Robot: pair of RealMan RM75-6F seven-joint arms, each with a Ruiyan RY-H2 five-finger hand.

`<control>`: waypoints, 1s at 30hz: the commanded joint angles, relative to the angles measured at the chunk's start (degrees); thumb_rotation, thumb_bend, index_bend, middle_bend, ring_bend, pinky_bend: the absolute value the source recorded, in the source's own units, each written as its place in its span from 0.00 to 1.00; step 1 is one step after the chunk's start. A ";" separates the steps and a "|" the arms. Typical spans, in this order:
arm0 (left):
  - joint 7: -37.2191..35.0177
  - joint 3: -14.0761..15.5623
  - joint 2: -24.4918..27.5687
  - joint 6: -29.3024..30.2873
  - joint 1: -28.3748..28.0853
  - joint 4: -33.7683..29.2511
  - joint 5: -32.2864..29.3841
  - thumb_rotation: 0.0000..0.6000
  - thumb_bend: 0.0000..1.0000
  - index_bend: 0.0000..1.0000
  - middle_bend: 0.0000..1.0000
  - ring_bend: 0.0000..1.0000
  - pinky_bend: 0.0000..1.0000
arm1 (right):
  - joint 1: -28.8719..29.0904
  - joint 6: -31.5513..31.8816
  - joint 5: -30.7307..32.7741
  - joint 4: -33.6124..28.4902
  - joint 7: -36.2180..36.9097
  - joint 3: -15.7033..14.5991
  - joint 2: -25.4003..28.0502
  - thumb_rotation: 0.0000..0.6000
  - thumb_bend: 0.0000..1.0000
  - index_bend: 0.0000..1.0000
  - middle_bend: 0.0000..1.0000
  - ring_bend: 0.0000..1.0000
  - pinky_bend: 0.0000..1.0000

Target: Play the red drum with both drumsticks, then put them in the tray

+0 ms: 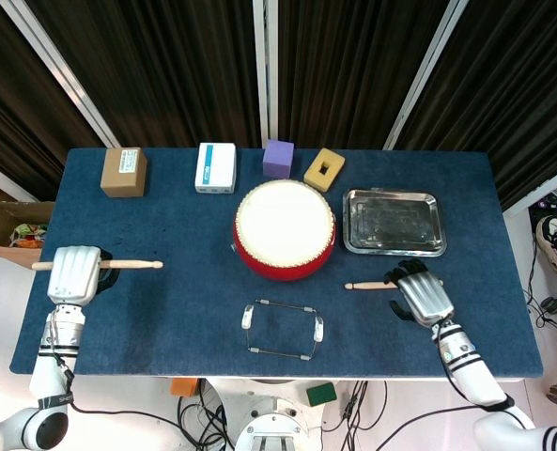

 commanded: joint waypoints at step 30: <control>-3.07 1.37 1.48 -0.13 0.70 -0.56 -0.45 1.00 0.30 1.00 1.00 1.00 1.00 | 4.12 1.27 2.97 15.94 -10.31 -1.07 -14.46 1.00 0.38 0.58 0.42 0.19 0.23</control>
